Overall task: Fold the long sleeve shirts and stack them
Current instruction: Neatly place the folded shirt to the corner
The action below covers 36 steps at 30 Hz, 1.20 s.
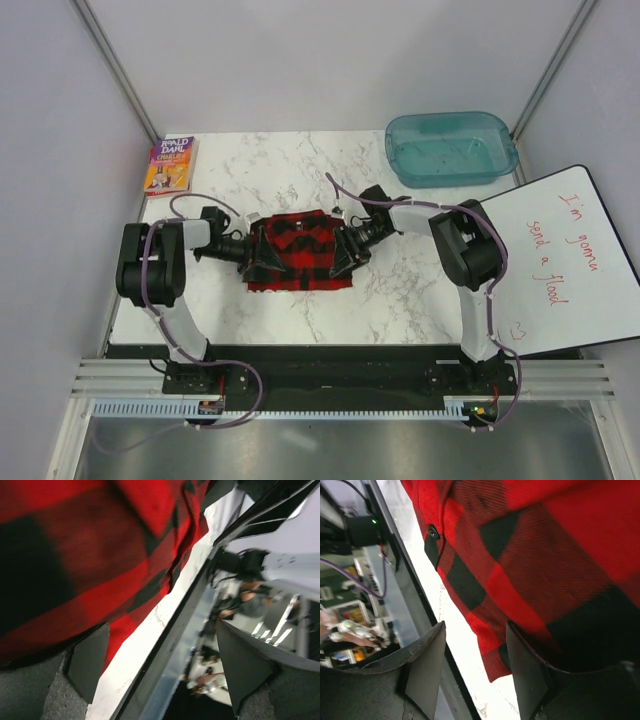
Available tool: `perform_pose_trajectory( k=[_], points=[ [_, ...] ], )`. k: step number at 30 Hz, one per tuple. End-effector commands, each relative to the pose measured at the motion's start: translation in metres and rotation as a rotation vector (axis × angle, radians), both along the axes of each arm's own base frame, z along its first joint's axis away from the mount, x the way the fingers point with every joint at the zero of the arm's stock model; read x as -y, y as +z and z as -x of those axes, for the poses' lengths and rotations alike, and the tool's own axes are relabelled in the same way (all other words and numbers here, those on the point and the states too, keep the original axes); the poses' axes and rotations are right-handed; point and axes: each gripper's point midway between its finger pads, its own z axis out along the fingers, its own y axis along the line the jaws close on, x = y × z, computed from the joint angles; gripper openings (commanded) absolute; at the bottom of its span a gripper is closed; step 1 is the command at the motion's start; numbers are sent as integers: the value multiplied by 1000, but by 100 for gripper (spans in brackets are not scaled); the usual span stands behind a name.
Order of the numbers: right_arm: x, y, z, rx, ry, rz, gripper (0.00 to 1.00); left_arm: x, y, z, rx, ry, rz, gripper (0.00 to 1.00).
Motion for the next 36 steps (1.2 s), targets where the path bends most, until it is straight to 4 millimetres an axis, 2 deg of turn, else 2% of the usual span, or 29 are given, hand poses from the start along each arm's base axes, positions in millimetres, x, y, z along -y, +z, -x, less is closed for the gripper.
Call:
perform_pose_trajectory(
  k=[1,2,4,5,6,7,8,9,10,11,12,13,14,15,16,17,18,20,21,24,25,27,28,29,30,32,33,34,36],
  points=[
    [31,-34,-41,38,-90,113,60,-40,-17,-45,6,137,-85,98],
    [34,-31,-49,47,-98,111,61,-43,-14,-49,17,141,-88,98],
    [33,-16,-46,24,-90,92,61,-42,5,-56,77,122,-63,99],
    [29,-4,-48,39,-86,59,62,-43,26,-60,163,120,-70,99],
    [23,23,-47,65,-77,-6,63,-43,38,-63,220,117,-89,99],
    [21,34,-44,69,-79,-23,64,-44,46,-67,309,89,-171,99],
    [22,42,-41,86,-77,-34,66,-45,65,-69,422,73,-248,99],
    [25,57,-43,148,-85,-36,67,-50,70,-73,493,61,-362,99],
    [28,60,-42,174,-90,-24,77,-47,67,-78,573,18,-572,99],
    [35,56,-39,189,-98,4,81,-42,82,-75,662,-24,-618,99],
    [42,65,-44,252,-122,33,87,-35,87,-75,697,-35,-656,99],
    [46,66,-49,287,-140,61,92,-20,93,-72,729,-60,-699,99],
    [51,68,-53,318,-159,80,95,-11,94,-66,729,-87,-696,99],
    [53,79,-60,368,-183,82,97,-2,93,-64,723,-103,-703,100],
    [59,80,-67,403,-212,117,98,14,95,-61,732,-120,-718,99],
    [62,85,-72,429,-235,131,98,21,92,-59,716,-129,-724,99],
    [65,85,-77,448,-248,146,98,26,79,-57,673,-139,-752,99],
    [73,82,-86,461,-279,184,98,41,71,-55,614,-107,-783,99],
    [75,81,-88,454,-293,188,98,41,56,-60,578,-94,-850,99],
    [84,74,-95,428,-335,210,98,66,40,-56,510,-82,-876,99],
    [86,74,-97,426,-342,212,98,72,26,-57,460,-73,-888,99],
    [91,73,-102,428,-360,221,98,73,12,-60,425,-73,-913,99],
    [92,76,-106,438,-365,220,98,68,4,-66,416,-69,-950,99],
    [95,75,-108,436,-373,224,98,63,-13,-67,382,-86,-981,99],
    [97,77,-111,443,-377,226,98,59,-18,-72,370,-84,-996,99],
    [104,81,-119,454,-400,225,98,36,-32,-87,349,-105,-1024,99],
    [107,83,-123,460,-410,226,98,27,-33,-96,352,-109,-1018,99],
    [110,86,-127,467,-419,225,98,4,-33,-112,334,-97,-992,99],
    [120,87,-135,471,-444,231,98,-18,-42,-126,313,-131,-958,99]
  ],
)
